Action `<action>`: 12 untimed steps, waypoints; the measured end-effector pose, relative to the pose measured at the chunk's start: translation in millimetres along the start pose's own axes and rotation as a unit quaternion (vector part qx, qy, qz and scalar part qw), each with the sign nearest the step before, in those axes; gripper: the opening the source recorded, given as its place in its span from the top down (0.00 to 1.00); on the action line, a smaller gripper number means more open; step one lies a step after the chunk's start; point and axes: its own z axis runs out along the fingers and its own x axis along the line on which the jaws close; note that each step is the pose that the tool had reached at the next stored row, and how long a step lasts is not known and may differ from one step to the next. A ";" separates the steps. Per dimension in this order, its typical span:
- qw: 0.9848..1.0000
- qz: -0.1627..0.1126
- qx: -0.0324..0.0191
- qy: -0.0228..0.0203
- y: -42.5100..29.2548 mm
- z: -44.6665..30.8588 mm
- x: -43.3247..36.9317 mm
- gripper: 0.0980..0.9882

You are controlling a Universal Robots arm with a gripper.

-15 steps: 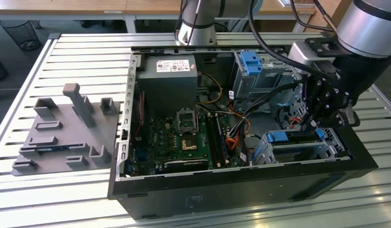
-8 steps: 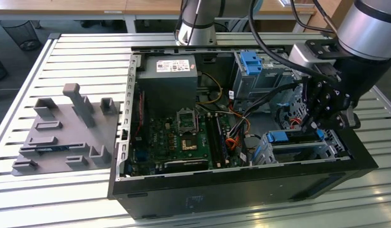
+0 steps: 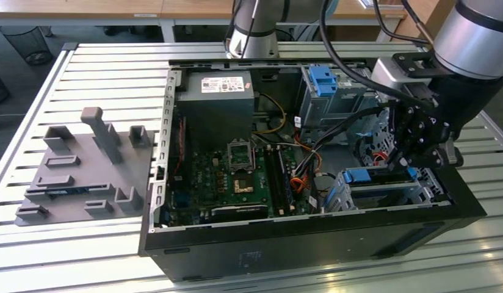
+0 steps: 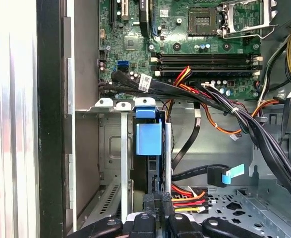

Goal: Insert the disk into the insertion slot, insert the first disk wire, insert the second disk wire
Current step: 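Insert the first disk wire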

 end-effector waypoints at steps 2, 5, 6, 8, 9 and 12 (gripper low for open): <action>1.000 0.000 0.000 0.000 0.0 0.4 0.0 0.92; 1.000 0.000 0.000 0.000 0.0 0.8 -0.1 0.92; 1.000 0.000 0.000 0.000 0.0 0.9 -0.1 0.92; 1.000 0.000 0.000 0.000 0.0 1.1 -0.2 0.92; 1.000 0.000 0.000 0.000 0.0 1.1 -0.3 0.92; 1.000 0.000 0.000 0.000 0.0 1.1 -0.7 0.92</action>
